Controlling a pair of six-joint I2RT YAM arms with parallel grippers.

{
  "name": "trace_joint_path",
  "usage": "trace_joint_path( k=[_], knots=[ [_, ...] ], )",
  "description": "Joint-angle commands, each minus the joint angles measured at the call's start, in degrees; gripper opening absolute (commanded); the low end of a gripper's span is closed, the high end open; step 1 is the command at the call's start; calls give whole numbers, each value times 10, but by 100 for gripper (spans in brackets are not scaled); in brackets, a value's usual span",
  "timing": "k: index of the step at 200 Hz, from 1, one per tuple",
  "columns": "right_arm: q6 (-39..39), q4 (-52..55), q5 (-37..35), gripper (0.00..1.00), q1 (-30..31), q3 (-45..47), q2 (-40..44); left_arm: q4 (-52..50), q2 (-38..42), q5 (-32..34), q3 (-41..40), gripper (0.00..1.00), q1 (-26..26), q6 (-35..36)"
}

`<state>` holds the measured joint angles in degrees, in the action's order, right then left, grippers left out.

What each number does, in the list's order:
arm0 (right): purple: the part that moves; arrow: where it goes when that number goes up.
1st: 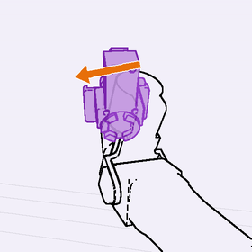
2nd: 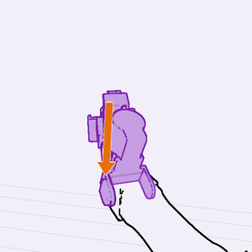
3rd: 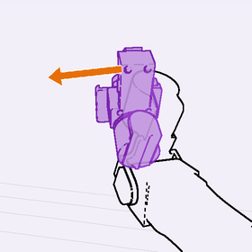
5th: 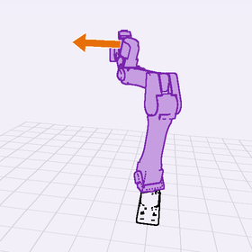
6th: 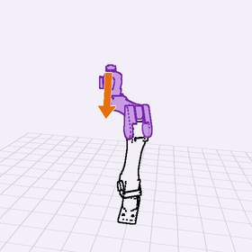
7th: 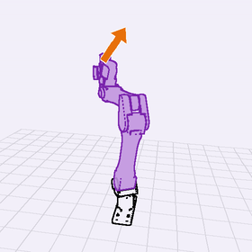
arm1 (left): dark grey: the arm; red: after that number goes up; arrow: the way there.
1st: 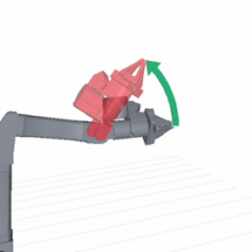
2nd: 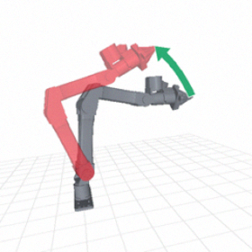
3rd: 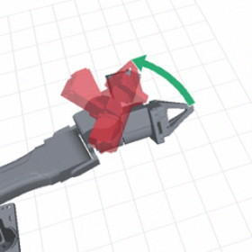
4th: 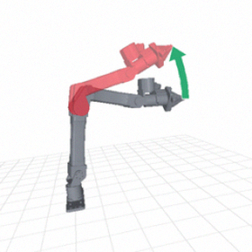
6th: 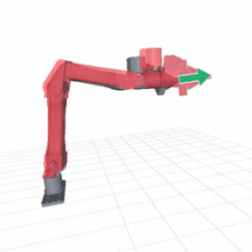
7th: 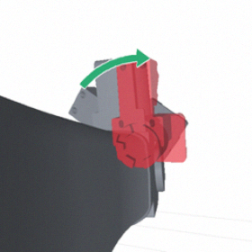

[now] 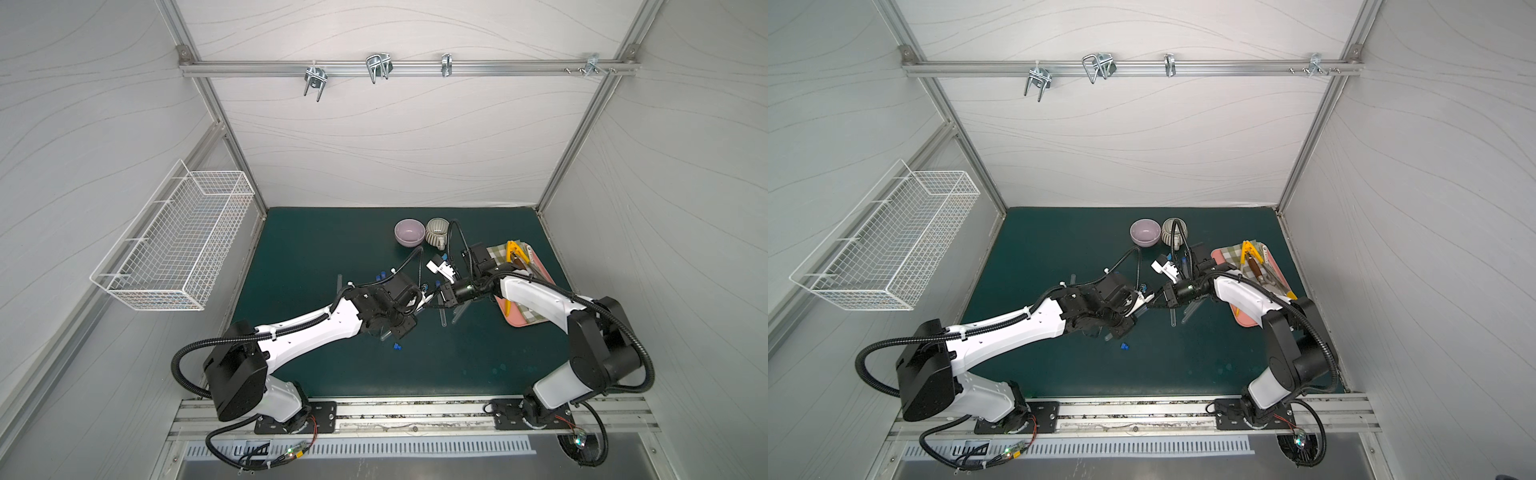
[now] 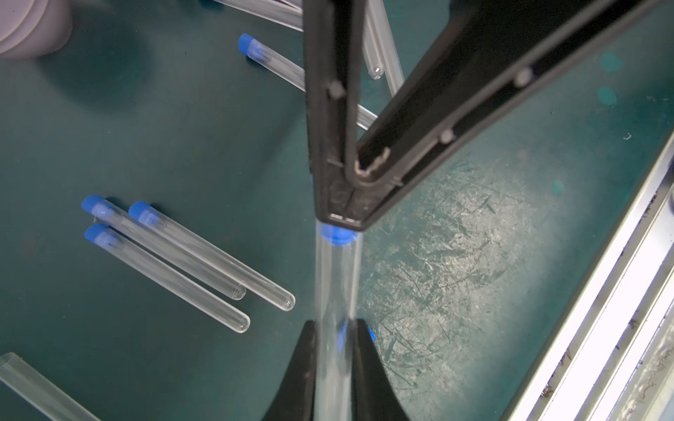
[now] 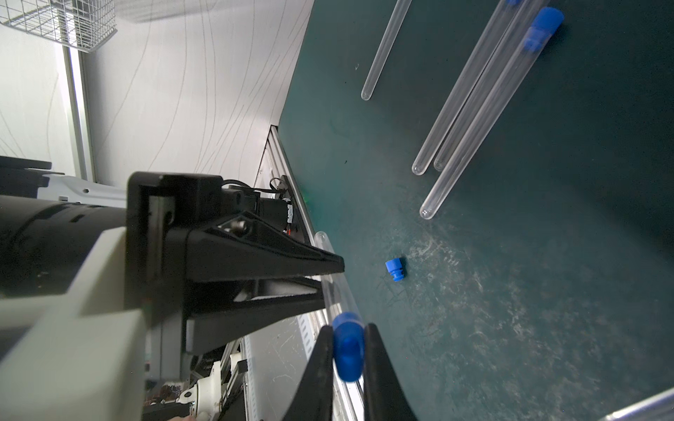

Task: Remove stoppers from test tubes
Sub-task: Open the stopper on the test tube.

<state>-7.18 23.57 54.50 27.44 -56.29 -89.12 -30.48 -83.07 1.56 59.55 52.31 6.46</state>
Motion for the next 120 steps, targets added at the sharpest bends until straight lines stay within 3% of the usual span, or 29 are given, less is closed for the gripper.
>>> trace_joint_path(
  k=[1,81,120],
  knots=[
    [-10,-15,47,0,-22,4,27,-65,-11,41,5,0,-5,4],
    [-27,-37,59,0,-36,9,28,-59,-17,49,1,0,-5,5],
    [29,46,-21,0,-34,-14,26,-56,-19,47,1,0,-5,0]
  ],
)
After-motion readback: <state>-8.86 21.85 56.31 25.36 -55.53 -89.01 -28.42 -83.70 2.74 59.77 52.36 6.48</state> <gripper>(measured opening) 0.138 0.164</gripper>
